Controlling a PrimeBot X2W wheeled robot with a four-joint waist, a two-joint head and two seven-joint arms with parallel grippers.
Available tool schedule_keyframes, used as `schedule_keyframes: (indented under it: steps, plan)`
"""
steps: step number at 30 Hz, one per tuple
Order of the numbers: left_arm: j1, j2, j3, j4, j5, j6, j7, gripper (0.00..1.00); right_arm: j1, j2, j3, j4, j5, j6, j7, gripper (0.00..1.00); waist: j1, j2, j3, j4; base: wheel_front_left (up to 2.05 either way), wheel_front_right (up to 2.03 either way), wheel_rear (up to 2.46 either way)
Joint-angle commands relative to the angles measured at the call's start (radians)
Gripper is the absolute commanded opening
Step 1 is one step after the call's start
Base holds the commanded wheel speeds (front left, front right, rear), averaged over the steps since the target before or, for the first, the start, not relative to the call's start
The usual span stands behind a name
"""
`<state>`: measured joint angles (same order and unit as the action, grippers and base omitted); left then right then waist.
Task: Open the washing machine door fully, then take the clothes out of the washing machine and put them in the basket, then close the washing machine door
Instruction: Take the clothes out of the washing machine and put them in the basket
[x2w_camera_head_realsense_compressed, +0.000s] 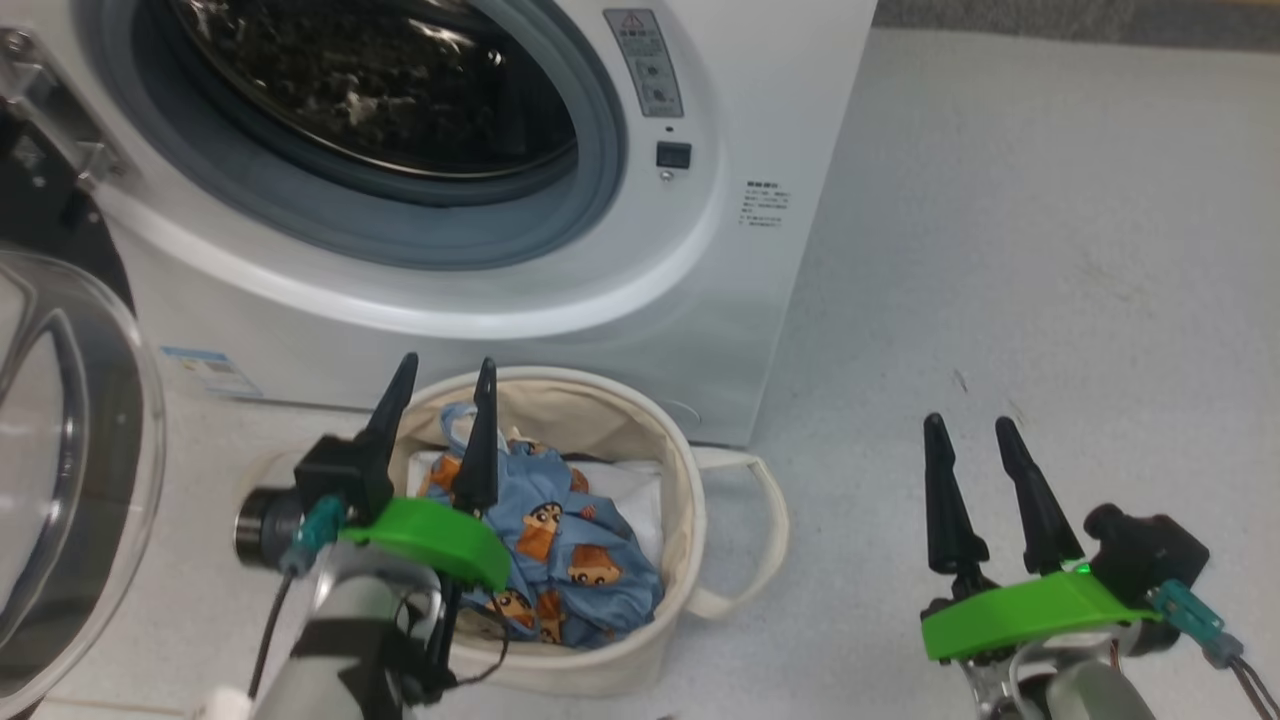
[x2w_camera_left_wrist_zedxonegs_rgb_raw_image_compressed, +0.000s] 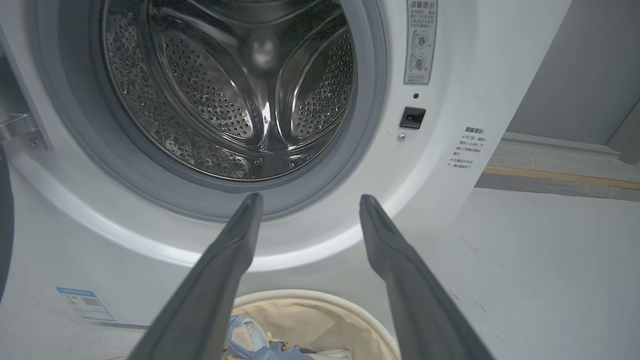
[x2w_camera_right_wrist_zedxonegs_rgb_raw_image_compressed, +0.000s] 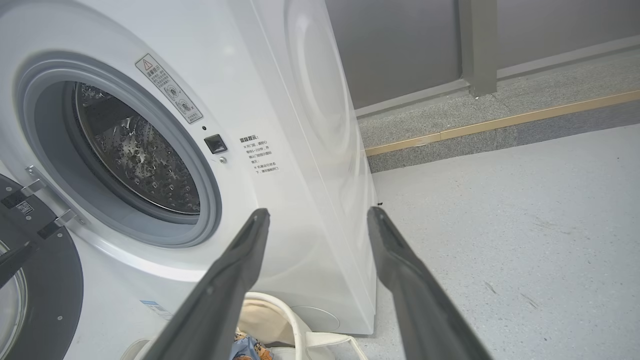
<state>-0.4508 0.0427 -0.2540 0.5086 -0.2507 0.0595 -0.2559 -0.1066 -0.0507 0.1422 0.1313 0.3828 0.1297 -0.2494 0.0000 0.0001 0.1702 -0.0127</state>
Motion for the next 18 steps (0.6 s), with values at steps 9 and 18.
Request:
schedule_keyframes:
  steps: [9, 18]
  plan:
    - [0.125, 0.009, 0.033, -0.136, -0.004, 0.066, -0.006, 1.0, 0.047, 0.001, 0.003, -0.02, 0.001, 0.001, -0.012, 1.0, 0.0, -0.0001, -0.069, 0.03, 0.0, 0.0, 0.0]
    - [0.22, 0.008, 0.049, -0.188, 0.036, 0.07, -0.006, 1.0, 0.079, 0.001, 0.004, -0.001, 0.014, 0.001, -0.012, 1.0, 0.0, -0.0001, -0.093, 0.041, 0.0, 0.0, 0.0]
